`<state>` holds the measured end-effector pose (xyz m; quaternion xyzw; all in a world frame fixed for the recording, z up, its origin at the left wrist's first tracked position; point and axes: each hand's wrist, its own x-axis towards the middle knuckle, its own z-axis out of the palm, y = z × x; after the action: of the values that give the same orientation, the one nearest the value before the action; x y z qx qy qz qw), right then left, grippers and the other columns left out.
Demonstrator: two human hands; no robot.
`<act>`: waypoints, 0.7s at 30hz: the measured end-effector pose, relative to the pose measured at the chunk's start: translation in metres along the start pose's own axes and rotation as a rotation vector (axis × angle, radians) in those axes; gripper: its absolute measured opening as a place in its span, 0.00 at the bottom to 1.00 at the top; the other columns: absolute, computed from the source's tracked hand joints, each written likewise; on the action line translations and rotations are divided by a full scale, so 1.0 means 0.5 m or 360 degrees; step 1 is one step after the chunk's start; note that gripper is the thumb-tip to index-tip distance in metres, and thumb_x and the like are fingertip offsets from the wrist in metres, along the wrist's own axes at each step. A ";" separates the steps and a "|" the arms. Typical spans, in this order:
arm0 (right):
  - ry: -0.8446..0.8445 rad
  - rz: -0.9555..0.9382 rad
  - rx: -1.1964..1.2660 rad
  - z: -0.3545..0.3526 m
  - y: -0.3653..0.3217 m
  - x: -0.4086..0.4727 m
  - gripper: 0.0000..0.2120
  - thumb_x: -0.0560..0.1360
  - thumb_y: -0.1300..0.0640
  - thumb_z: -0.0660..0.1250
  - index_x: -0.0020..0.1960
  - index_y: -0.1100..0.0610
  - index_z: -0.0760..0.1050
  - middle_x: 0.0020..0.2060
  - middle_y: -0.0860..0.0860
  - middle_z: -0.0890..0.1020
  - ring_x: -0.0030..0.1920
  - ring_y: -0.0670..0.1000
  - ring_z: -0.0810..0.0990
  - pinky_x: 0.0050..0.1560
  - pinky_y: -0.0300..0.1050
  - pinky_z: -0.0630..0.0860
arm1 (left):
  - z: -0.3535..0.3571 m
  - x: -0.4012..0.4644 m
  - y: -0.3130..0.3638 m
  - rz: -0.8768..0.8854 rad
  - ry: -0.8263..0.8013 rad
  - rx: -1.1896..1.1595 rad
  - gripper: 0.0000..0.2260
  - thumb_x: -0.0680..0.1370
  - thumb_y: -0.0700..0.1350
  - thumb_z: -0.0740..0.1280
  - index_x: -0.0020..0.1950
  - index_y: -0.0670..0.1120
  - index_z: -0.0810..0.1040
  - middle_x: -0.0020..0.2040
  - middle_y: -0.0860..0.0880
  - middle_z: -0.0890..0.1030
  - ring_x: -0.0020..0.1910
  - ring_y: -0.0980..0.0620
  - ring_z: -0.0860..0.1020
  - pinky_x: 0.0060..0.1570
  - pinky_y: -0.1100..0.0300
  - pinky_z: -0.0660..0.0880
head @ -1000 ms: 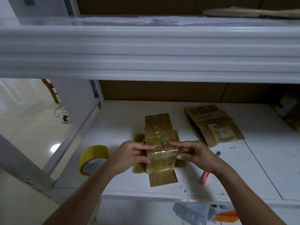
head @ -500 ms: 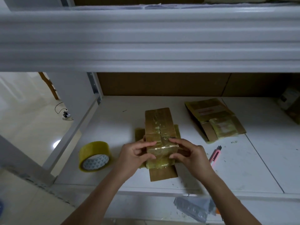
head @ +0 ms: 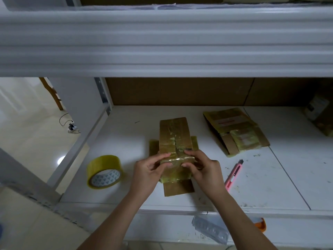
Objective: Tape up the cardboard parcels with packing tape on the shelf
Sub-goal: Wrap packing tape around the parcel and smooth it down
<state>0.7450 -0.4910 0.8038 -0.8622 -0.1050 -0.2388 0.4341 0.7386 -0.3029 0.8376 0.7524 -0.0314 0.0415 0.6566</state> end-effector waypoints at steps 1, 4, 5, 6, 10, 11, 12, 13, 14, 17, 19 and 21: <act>-0.0012 0.0030 0.0065 -0.004 -0.004 0.002 0.19 0.71 0.43 0.72 0.58 0.50 0.79 0.46 0.45 0.85 0.43 0.43 0.84 0.45 0.30 0.78 | -0.001 -0.001 0.001 -0.0002 -0.0023 -0.0018 0.14 0.70 0.39 0.75 0.52 0.54 0.83 0.46 0.52 0.86 0.46 0.52 0.85 0.47 0.56 0.82; 0.0086 -0.0027 -0.0002 0.008 -0.017 0.010 0.19 0.73 0.38 0.67 0.54 0.52 0.80 0.39 0.44 0.85 0.35 0.42 0.83 0.37 0.35 0.79 | 0.002 -0.002 0.001 0.0025 0.0042 -0.0012 0.12 0.72 0.39 0.74 0.50 0.54 0.84 0.41 0.54 0.86 0.39 0.59 0.83 0.40 0.62 0.80; 0.0116 -0.0070 -0.0085 0.015 -0.021 0.011 0.18 0.75 0.39 0.66 0.53 0.53 0.80 0.36 0.45 0.84 0.31 0.44 0.81 0.33 0.35 0.77 | 0.005 -0.002 0.000 0.0021 0.0071 -0.0002 0.12 0.74 0.37 0.72 0.50 0.54 0.84 0.38 0.56 0.85 0.35 0.62 0.81 0.38 0.65 0.78; 0.0134 -0.0098 -0.0153 0.021 -0.021 0.012 0.16 0.76 0.41 0.65 0.52 0.53 0.79 0.33 0.45 0.83 0.28 0.44 0.80 0.30 0.35 0.76 | 0.007 0.000 0.001 0.0010 0.0077 0.0004 0.12 0.75 0.36 0.71 0.50 0.54 0.84 0.36 0.57 0.84 0.33 0.63 0.79 0.36 0.67 0.76; 0.0058 0.0034 -0.0093 0.013 -0.028 0.015 0.21 0.74 0.35 0.64 0.53 0.51 0.78 0.37 0.42 0.83 0.32 0.43 0.81 0.34 0.35 0.79 | -0.005 0.010 0.003 -0.0034 -0.0025 0.0019 0.11 0.75 0.38 0.72 0.52 0.54 0.84 0.45 0.54 0.86 0.45 0.56 0.85 0.46 0.58 0.82; 0.0056 0.0069 -0.0092 0.014 -0.035 0.015 0.24 0.71 0.32 0.64 0.52 0.51 0.78 0.38 0.40 0.81 0.32 0.42 0.80 0.35 0.32 0.77 | -0.008 0.008 0.003 -0.0032 -0.0039 0.0026 0.11 0.75 0.39 0.72 0.52 0.55 0.84 0.46 0.54 0.86 0.47 0.55 0.85 0.49 0.55 0.82; 0.0079 0.0083 -0.0119 0.017 -0.041 0.018 0.25 0.69 0.32 0.63 0.52 0.52 0.78 0.38 0.40 0.81 0.32 0.41 0.79 0.34 0.30 0.75 | -0.009 0.008 0.002 -0.0032 -0.0037 0.0023 0.11 0.76 0.39 0.71 0.52 0.55 0.84 0.47 0.54 0.86 0.47 0.54 0.85 0.50 0.52 0.82; 0.0098 0.0093 -0.0153 0.021 -0.045 0.020 0.25 0.69 0.33 0.63 0.51 0.53 0.79 0.37 0.41 0.81 0.30 0.41 0.78 0.33 0.29 0.73 | -0.008 0.007 -0.001 -0.0052 -0.0022 0.0019 0.11 0.76 0.40 0.71 0.52 0.56 0.84 0.46 0.54 0.86 0.47 0.51 0.85 0.49 0.48 0.82; 0.0095 0.0113 -0.0172 0.025 -0.046 0.019 0.23 0.71 0.34 0.63 0.51 0.53 0.79 0.36 0.42 0.81 0.29 0.42 0.77 0.32 0.31 0.73 | -0.007 0.006 -0.003 -0.0079 -0.0004 0.0010 0.12 0.76 0.39 0.70 0.51 0.57 0.85 0.45 0.52 0.86 0.46 0.48 0.85 0.49 0.44 0.82; 0.0032 0.0174 -0.0158 0.025 -0.044 0.020 0.22 0.73 0.35 0.60 0.52 0.52 0.78 0.37 0.44 0.82 0.30 0.43 0.79 0.33 0.42 0.80 | -0.011 0.013 -0.002 -0.0129 -0.0003 -0.0001 0.14 0.77 0.39 0.70 0.47 0.60 0.86 0.43 0.48 0.86 0.43 0.42 0.83 0.50 0.36 0.79; -0.0007 0.0207 -0.0182 0.021 -0.050 0.025 0.23 0.72 0.34 0.61 0.52 0.51 0.77 0.39 0.42 0.82 0.33 0.42 0.80 0.35 0.40 0.79 | -0.014 0.014 0.002 -0.0109 -0.0036 0.0022 0.12 0.76 0.40 0.71 0.50 0.58 0.85 0.45 0.51 0.87 0.46 0.46 0.85 0.50 0.40 0.81; -0.0007 0.0223 -0.0223 0.022 -0.060 0.030 0.22 0.71 0.34 0.64 0.52 0.51 0.76 0.40 0.42 0.81 0.34 0.42 0.79 0.35 0.33 0.75 | -0.015 0.013 0.009 -0.0119 -0.0049 -0.0017 0.10 0.75 0.40 0.72 0.51 0.54 0.85 0.46 0.52 0.86 0.48 0.49 0.85 0.51 0.45 0.81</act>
<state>0.7500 -0.4647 0.8268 -0.8962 -0.0286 -0.2127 0.3882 0.7445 -0.2963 0.8435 0.7500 -0.0137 0.0053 0.6612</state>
